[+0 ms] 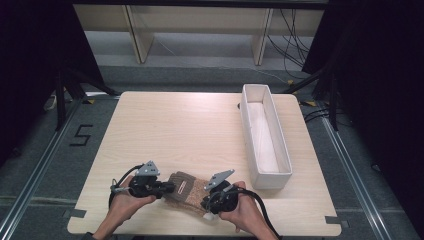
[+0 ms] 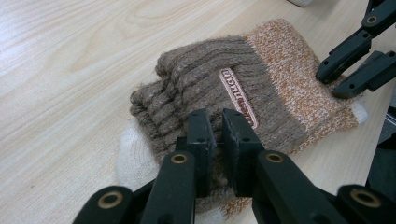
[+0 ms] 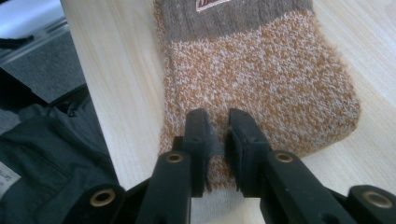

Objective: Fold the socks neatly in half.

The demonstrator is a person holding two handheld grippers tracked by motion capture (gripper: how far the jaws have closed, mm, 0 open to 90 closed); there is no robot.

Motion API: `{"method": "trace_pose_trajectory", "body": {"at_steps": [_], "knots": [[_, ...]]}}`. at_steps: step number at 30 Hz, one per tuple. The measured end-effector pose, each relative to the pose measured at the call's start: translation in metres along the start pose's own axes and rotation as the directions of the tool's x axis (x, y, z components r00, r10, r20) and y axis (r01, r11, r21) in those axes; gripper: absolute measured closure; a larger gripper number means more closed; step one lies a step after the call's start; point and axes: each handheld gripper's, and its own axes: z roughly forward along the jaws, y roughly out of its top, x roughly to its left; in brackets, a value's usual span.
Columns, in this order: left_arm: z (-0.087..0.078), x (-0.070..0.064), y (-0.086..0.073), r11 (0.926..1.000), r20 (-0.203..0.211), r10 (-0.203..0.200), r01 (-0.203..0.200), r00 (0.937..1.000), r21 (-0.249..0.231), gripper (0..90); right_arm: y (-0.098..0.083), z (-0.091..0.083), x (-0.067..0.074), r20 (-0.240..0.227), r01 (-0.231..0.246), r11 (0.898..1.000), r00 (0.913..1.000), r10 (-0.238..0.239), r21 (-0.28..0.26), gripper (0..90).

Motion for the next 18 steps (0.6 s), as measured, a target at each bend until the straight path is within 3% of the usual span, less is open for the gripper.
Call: {"method": "trace_pose_trajectory", "body": {"at_steps": [5,9,13,14,16,17,18], "knots": [[0.001,-0.002,0.0,0.9999,-0.009,-0.006,0.006,0.9999,-0.008,81.1,0.0,-0.009,-0.008,-0.023,-0.057,0.997,0.9982,0.056,-0.043,66.4],[0.001,-0.002,0.0,1.0,-0.009,0.002,-0.002,1.0,-0.003,81.0,-0.003,-0.019,-0.016,-0.014,-0.13,0.985,0.9915,0.129,-0.113,61.5],[0.001,-0.001,0.0,1.0,-0.006,0.001,-0.001,1.0,-0.006,81.0,-0.009,-0.031,-0.022,-0.008,-0.172,0.979,0.9851,0.172,-0.114,61.1],[0.001,-0.001,0.0,1.0,-0.006,-0.001,0.001,1.0,-0.008,81.0,-0.012,-0.032,-0.025,0.004,-0.151,0.981,0.9883,0.152,-0.125,61.4],[0.001,-0.002,-0.001,0.9999,-0.008,-0.003,0.003,1.0,-0.011,81.0,-0.017,-0.034,-0.026,0.006,-0.19,0.976,0.9813,0.192,-0.108,62.1],[0.001,-0.002,-0.001,1.0,-0.008,-0.002,0.002,1.0,-0.01,81.0,-0.02,-0.033,-0.027,0.0,-0.177,0.977,0.9839,0.179,-0.115,62.5],[0.001,-0.002,-0.001,1.0,-0.007,-0.003,0.003,1.0,-0.009,81.0,-0.022,-0.033,-0.027,-0.002,-0.193,0.976,0.981,0.194,-0.101,62.6]]}}
